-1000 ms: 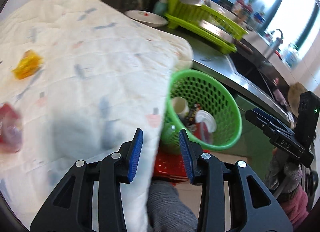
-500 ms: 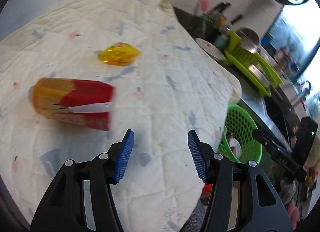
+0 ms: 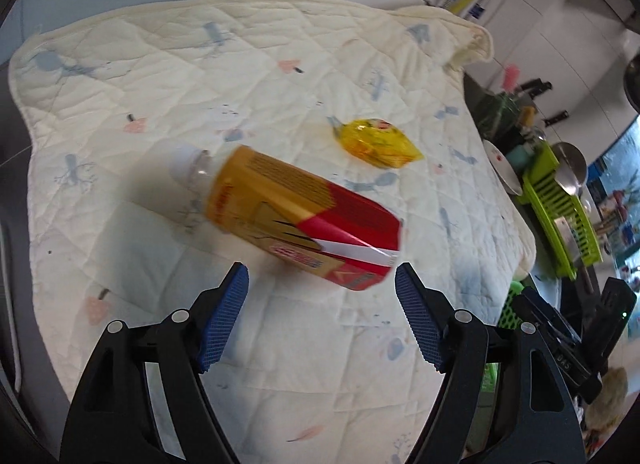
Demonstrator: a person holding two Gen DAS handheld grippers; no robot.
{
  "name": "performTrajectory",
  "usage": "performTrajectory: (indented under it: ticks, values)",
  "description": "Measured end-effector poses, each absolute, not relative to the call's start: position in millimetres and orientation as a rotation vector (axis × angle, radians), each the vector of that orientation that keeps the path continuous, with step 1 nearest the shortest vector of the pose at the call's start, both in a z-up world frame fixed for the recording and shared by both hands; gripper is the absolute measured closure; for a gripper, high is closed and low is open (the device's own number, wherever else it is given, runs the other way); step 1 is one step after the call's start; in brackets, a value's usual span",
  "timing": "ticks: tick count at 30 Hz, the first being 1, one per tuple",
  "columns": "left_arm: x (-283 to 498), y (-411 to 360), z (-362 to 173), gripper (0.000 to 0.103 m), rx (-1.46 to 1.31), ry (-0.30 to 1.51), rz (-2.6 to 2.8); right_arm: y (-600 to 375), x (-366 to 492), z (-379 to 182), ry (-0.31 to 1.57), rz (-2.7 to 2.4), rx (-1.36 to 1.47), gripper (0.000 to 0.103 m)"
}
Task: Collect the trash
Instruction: 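Move both open grippers back over the bottle and yellow snack bag, then grasp the red-and-yellow drink bottle around its middle with the right gripper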
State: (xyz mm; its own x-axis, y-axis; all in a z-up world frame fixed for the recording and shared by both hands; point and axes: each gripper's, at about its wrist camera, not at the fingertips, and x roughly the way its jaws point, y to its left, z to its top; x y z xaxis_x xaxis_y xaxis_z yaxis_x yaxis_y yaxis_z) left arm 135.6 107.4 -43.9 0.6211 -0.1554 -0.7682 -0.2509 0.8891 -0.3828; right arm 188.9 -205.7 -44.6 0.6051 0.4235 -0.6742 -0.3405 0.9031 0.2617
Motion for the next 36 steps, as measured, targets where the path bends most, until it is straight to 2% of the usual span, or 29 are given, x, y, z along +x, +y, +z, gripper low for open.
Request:
performTrajectory:
  ticks: [18,36]
  values:
    - [104.5,189.3,-37.2,0.025,-0.499,0.854,0.201,-24.8,224.1,-26.5,0.803,0.808,-0.295,0.019]
    - [100.2,219.5,-50.7,0.025,-0.488,0.855,0.231,81.7,243.9,-62.3,0.878,1.007,-0.629,0.019]
